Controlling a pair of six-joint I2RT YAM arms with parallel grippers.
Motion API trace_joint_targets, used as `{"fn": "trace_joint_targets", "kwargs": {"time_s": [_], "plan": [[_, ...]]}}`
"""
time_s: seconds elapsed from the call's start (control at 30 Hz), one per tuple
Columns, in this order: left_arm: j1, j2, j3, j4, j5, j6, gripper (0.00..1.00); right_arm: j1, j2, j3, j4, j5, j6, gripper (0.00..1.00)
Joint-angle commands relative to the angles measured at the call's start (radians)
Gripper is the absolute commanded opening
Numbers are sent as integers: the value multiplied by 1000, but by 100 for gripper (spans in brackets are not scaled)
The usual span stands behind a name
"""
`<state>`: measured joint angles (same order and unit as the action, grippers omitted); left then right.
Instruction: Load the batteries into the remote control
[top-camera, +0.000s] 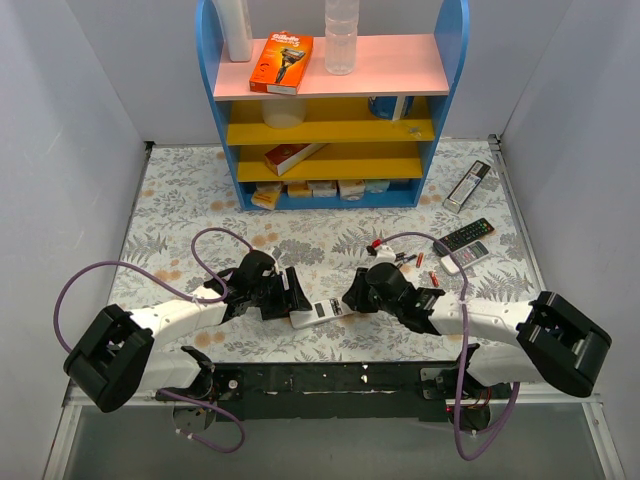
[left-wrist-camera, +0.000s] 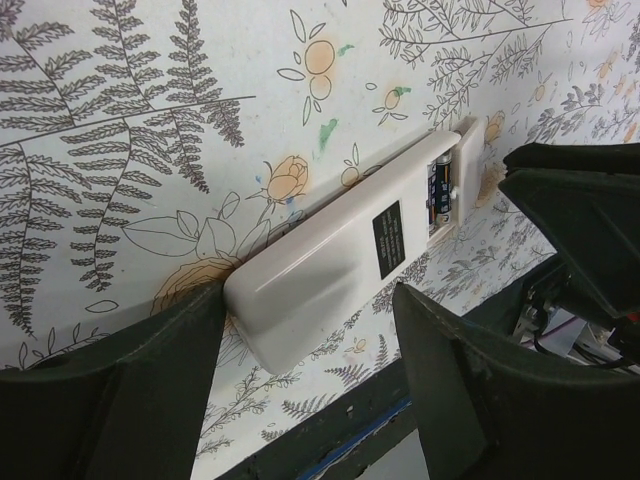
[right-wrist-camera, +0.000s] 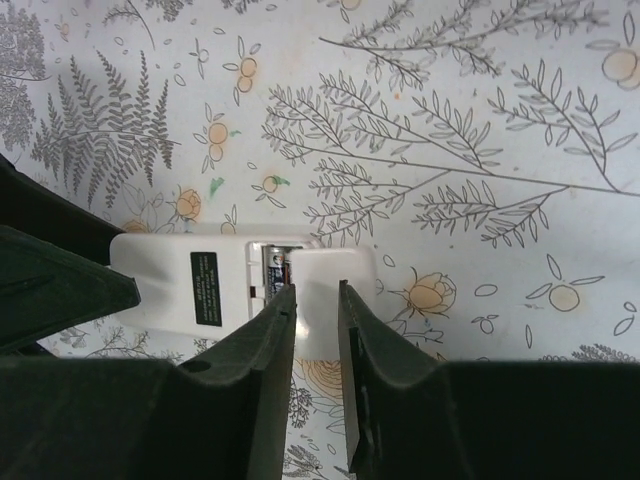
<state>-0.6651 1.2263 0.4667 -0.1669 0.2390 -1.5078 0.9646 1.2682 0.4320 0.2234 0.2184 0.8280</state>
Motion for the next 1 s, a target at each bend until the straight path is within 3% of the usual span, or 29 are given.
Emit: {"fn": "trace_joint_targets", "kwargs": {"time_s": [0.0, 0.27, 0.43, 0.5, 0.77, 0.97], "plan": [[-4, -2, -4, -72, -55, 20, 69, 6, -32, 86, -71, 33, -87, 33], [-4, -39, 32, -134, -121, 67, 75, -15, -108, 86, -196, -14, -208, 39], [-4, -42, 62, -181, -147, 107, 78, -102, -142, 97, -285, -109, -311, 57], [-4, -42, 78, -200, -155, 121, 78, -128, -141, 134, -334, -140, -326, 57], [-4, -21, 95, -218, -139, 135, 79, -161, 17, 269, -438, -312, -302, 59], [-4, -14, 93, -217, -129, 133, 79, -159, 95, 303, -438, -317, -244, 64]]}}
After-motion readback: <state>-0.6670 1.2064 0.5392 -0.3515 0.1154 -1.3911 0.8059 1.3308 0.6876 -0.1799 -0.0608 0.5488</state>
